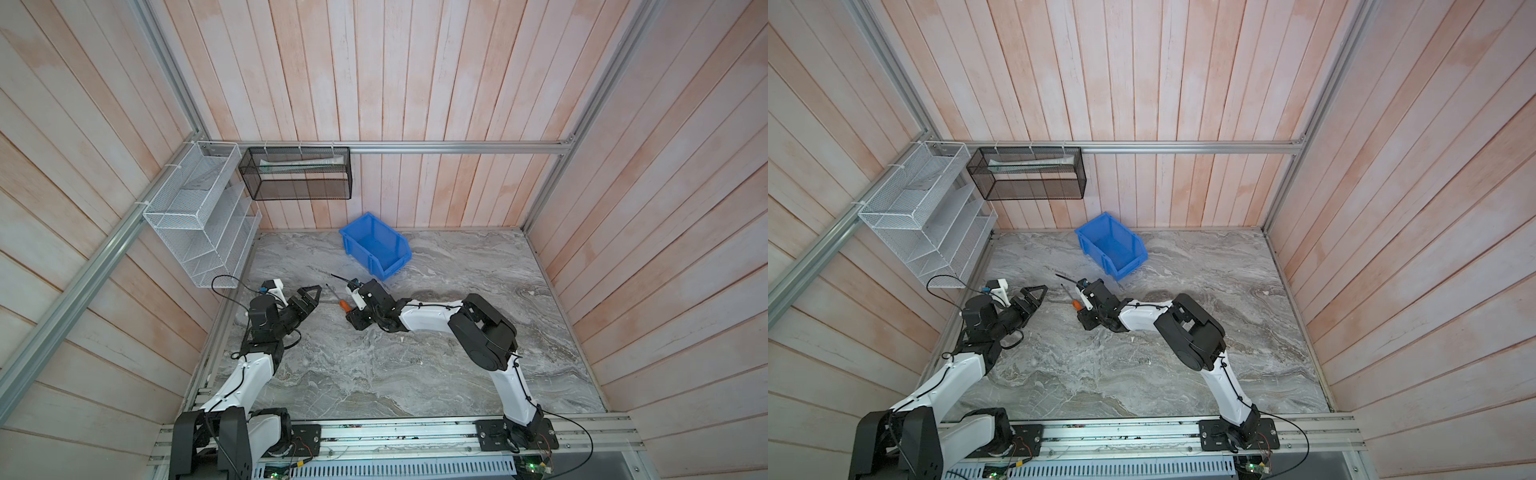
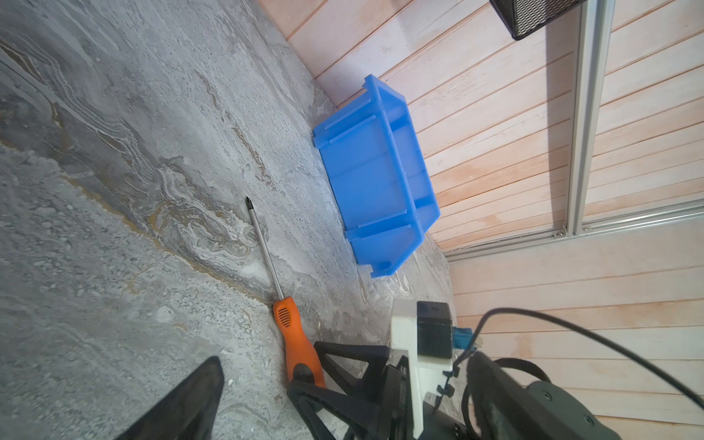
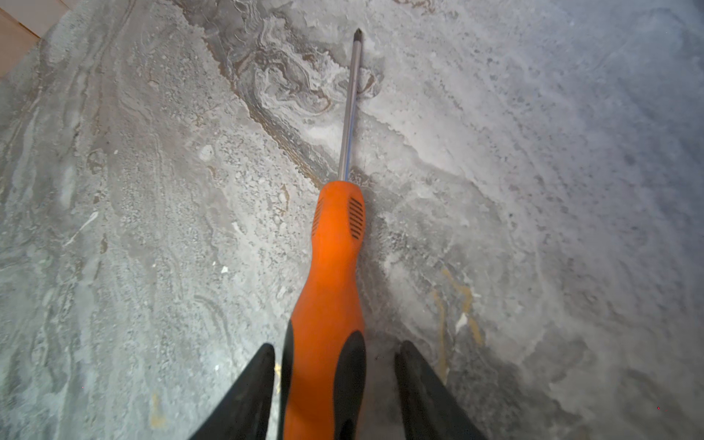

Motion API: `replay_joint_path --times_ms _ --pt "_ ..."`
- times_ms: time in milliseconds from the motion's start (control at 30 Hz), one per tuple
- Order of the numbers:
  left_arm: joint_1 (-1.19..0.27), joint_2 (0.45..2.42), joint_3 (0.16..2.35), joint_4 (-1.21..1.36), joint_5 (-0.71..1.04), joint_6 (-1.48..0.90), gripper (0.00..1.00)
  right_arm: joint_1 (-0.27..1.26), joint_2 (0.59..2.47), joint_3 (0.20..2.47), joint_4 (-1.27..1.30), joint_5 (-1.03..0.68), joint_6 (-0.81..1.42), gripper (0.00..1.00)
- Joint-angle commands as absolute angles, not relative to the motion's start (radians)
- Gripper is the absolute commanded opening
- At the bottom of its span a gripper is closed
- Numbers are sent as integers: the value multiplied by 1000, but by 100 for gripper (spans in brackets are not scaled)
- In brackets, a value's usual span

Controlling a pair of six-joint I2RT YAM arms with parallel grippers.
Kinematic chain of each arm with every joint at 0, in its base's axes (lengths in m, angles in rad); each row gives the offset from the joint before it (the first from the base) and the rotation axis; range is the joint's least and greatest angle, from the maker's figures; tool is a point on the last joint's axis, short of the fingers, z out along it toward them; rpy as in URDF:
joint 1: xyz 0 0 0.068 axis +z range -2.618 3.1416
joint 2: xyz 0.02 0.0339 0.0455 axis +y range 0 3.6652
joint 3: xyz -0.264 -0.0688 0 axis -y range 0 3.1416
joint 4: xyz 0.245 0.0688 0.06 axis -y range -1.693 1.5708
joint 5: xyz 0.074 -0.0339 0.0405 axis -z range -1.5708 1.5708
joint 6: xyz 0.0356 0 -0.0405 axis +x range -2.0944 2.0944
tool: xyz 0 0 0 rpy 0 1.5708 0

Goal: Put the screwdriver in the bin
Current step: 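Lower the right gripper onto the orange screwdriver handle and close it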

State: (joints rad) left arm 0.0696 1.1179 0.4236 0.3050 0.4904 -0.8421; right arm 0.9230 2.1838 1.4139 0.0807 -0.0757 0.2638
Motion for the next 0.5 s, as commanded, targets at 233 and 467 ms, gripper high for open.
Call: replay_joint_path --times_ms 233,467 --pt "76 1062 435 299 463 -813 100 939 2227 1448 12 -3 263 30" --pt "77 1028 444 307 455 -813 100 939 2166 1400 22 32 216 10"
